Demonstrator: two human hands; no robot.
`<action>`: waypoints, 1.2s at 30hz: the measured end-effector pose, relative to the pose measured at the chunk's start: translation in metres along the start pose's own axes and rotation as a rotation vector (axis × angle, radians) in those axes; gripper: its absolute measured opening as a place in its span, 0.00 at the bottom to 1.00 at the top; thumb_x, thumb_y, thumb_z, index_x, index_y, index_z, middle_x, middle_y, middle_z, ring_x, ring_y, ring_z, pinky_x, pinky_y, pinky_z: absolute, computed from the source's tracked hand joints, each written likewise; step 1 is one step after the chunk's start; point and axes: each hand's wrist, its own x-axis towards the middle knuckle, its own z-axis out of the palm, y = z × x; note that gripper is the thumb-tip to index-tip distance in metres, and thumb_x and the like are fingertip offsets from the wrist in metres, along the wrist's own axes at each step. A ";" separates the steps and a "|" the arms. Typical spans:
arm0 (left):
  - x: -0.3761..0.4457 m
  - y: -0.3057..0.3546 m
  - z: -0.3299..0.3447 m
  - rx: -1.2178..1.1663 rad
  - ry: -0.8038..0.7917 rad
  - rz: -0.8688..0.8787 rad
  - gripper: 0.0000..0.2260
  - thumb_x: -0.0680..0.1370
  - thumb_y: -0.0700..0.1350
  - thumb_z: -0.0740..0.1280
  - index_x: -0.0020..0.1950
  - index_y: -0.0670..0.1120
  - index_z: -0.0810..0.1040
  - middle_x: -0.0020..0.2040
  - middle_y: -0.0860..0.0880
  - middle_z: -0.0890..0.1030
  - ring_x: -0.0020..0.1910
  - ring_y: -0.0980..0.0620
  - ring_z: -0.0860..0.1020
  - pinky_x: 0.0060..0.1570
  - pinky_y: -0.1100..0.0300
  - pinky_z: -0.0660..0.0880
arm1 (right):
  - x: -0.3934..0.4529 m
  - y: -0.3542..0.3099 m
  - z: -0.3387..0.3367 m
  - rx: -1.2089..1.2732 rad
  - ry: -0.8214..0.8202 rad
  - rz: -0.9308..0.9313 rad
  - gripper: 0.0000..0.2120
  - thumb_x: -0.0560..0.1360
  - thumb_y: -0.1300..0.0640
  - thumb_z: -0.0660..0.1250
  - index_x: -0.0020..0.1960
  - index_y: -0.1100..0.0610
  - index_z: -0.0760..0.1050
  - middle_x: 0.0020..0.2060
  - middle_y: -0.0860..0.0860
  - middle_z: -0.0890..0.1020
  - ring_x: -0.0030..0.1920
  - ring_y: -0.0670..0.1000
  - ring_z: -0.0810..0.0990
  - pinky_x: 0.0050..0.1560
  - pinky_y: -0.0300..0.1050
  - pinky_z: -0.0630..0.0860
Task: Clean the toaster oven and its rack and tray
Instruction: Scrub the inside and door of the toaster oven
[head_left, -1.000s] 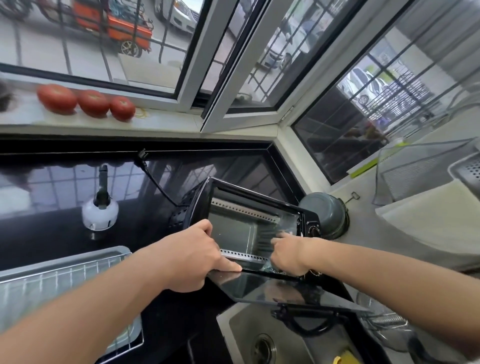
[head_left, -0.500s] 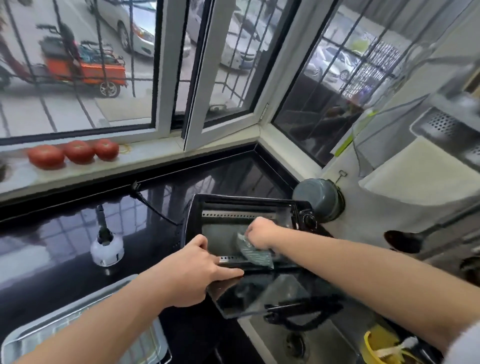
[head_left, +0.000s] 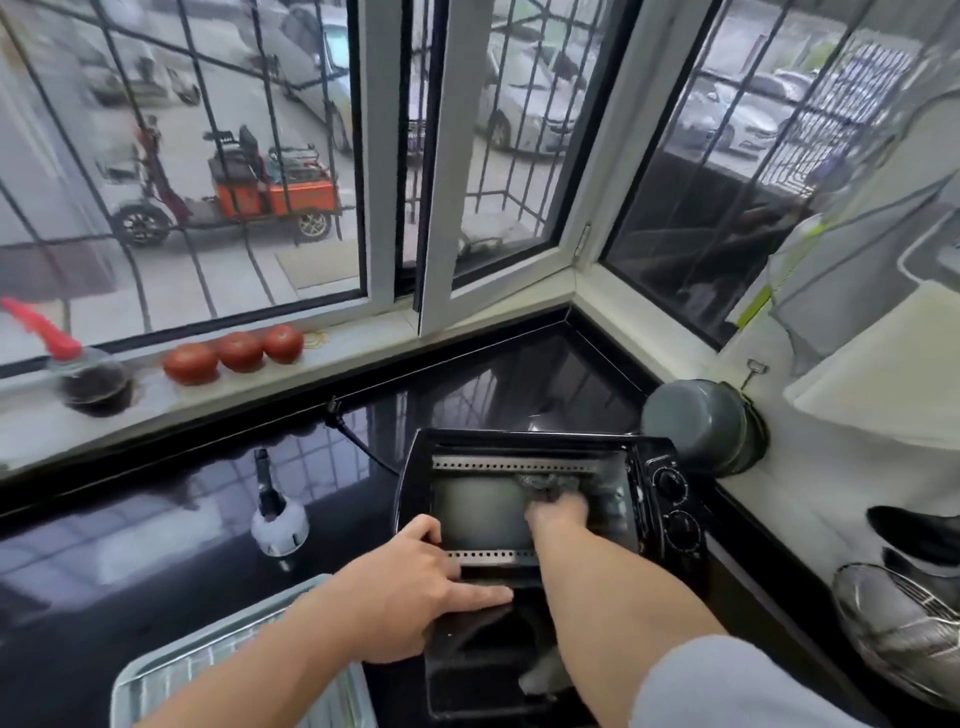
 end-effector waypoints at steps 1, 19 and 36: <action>0.000 0.002 -0.001 0.002 -0.001 -0.019 0.33 0.78 0.44 0.62 0.81 0.64 0.58 0.42 0.55 0.76 0.41 0.52 0.72 0.63 0.56 0.55 | 0.019 0.002 -0.005 -0.125 0.070 -0.113 0.09 0.82 0.56 0.61 0.43 0.53 0.72 0.36 0.49 0.83 0.40 0.48 0.78 0.53 0.41 0.73; 0.013 -0.007 -0.019 -0.184 -0.145 -0.094 0.35 0.78 0.43 0.58 0.81 0.68 0.54 0.49 0.56 0.78 0.45 0.54 0.69 0.67 0.58 0.53 | 0.047 -0.011 0.020 0.403 -0.181 0.096 0.18 0.81 0.66 0.56 0.36 0.50 0.61 0.21 0.39 0.75 0.29 0.41 0.76 0.29 0.26 0.70; 0.020 -0.014 -0.018 -0.207 -0.129 -0.123 0.29 0.85 0.47 0.58 0.81 0.70 0.52 0.49 0.58 0.78 0.45 0.59 0.67 0.68 0.51 0.58 | 0.039 -0.016 0.021 0.143 -0.082 -0.052 0.19 0.84 0.67 0.49 0.37 0.54 0.63 0.29 0.50 0.71 0.33 0.42 0.66 0.34 0.28 0.65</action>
